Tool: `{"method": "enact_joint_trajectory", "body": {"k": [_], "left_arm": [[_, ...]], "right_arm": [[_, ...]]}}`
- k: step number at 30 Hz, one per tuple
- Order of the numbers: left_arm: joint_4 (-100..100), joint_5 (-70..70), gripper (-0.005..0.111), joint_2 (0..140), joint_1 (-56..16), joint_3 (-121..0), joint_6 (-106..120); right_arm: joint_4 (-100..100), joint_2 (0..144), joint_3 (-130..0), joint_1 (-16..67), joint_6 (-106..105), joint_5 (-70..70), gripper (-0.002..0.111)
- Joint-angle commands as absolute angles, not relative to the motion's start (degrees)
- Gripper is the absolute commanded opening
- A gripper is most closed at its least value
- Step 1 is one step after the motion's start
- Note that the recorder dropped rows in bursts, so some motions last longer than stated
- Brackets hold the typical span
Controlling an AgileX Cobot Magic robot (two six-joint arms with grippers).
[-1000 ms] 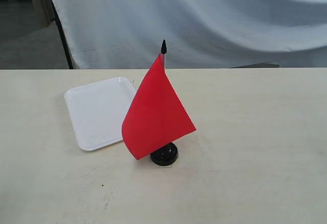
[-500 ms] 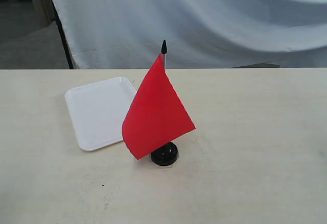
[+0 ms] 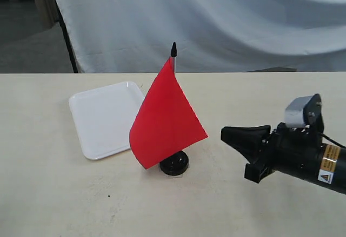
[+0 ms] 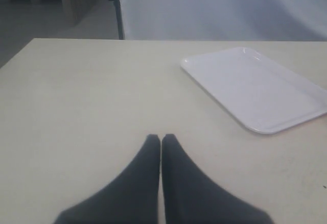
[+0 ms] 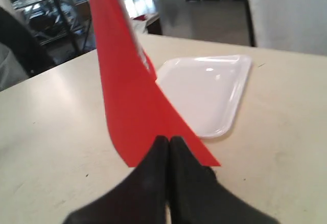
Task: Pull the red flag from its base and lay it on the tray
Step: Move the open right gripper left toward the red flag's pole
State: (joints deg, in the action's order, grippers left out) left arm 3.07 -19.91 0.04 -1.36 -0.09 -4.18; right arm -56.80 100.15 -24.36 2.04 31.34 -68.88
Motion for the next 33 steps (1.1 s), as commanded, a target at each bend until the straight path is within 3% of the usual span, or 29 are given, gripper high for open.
{"method": "enact_joint_trajectory", "body": {"k": [1,9,11,13,15,17,18,33], "left_arm": [[3.00,-19.71,0.001,0.00,-1.23,0.00,-4.32],[3.00,-19.71,0.001,0.00,-1.23,0.00,-4.32],[3.00,-19.71,0.001,0.00,-1.23,0.00,-4.32],[3.00,-19.71,0.001,0.00,-1.23,0.00,-4.32],[3.00,-19.71,0.001,0.00,-1.23,0.00,-4.32],[3.00,-19.71,0.001,0.00,-1.23,0.00,-4.32],[3.00,-19.71,0.001,0.00,-1.23,0.00,-4.32],[3.00,-19.71,0.001,0.00,-1.23,0.00,-4.32]], "right_arm": [[-62.07,103.71,-27.24,4.84,31.27,-69.96,0.000],[-60.83,103.58,-27.24,10.68,25.46,-69.96,0.001],[-59.88,103.58,-27.24,11.00,25.46,-69.96,0.009],[-59.88,103.58,-27.24,11.00,25.46,-69.96,0.029],[-59.88,103.58,-27.24,11.00,25.56,-69.96,0.060],[-59.79,103.58,-27.24,11.00,25.67,-69.96,0.100],[-60.01,103.58,-27.24,11.00,25.54,-69.96,0.104],[-59.74,103.35,-27.94,12.25,25.97,-69.96,0.104]]}}
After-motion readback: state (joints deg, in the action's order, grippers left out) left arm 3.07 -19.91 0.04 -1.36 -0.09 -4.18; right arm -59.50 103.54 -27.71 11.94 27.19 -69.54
